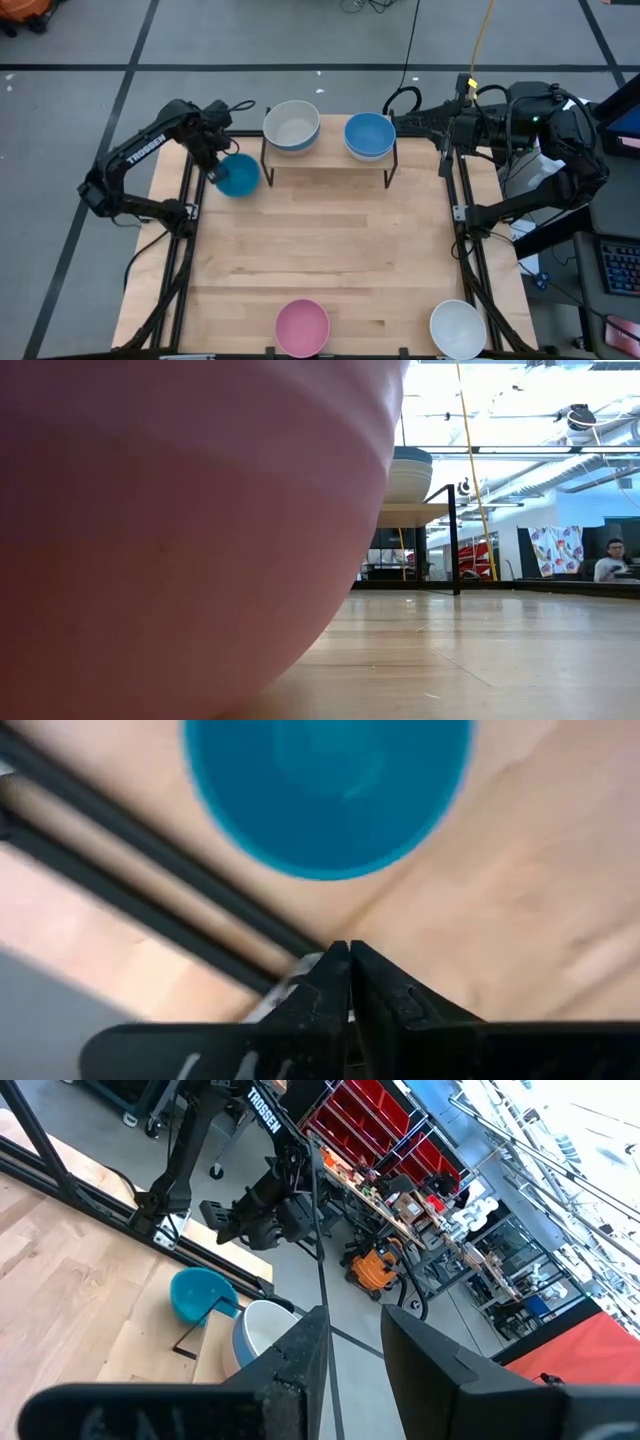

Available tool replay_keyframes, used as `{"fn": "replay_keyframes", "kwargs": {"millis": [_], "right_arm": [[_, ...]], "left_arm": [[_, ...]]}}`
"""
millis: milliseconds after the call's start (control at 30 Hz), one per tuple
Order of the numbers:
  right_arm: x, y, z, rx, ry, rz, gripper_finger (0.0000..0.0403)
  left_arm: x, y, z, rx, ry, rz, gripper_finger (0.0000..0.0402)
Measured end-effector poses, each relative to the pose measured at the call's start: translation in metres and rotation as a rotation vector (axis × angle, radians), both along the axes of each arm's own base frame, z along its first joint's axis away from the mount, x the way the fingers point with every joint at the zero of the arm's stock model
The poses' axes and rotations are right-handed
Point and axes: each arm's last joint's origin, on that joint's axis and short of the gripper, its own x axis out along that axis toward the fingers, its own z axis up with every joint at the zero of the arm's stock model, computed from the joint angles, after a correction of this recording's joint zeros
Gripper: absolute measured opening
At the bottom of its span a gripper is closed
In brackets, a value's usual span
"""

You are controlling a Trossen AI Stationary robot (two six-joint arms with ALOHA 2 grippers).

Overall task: Place and stack bowls onto a shelf
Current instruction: Stack the blue bowl on top of the gray bowl on the shelf

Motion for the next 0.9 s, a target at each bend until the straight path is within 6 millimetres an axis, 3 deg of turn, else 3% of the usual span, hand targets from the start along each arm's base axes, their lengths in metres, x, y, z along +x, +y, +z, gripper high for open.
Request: {"fn": "replay_keyframes", "kwargs": {"millis": [200,900], "right_arm": [[0.0,0.0,0.0,0.0,0.0,0.0,0.0089],[0.0,0.0,0.001,0.057,-0.025,-0.01,0.0089]], "left_arm": [[0.006,-0.006,0.001,-0.055,-0.064,-0.022,0.0006],[0.034,-0.022,-0.001,-0.013,-0.176,-0.312,0.0122]]}}
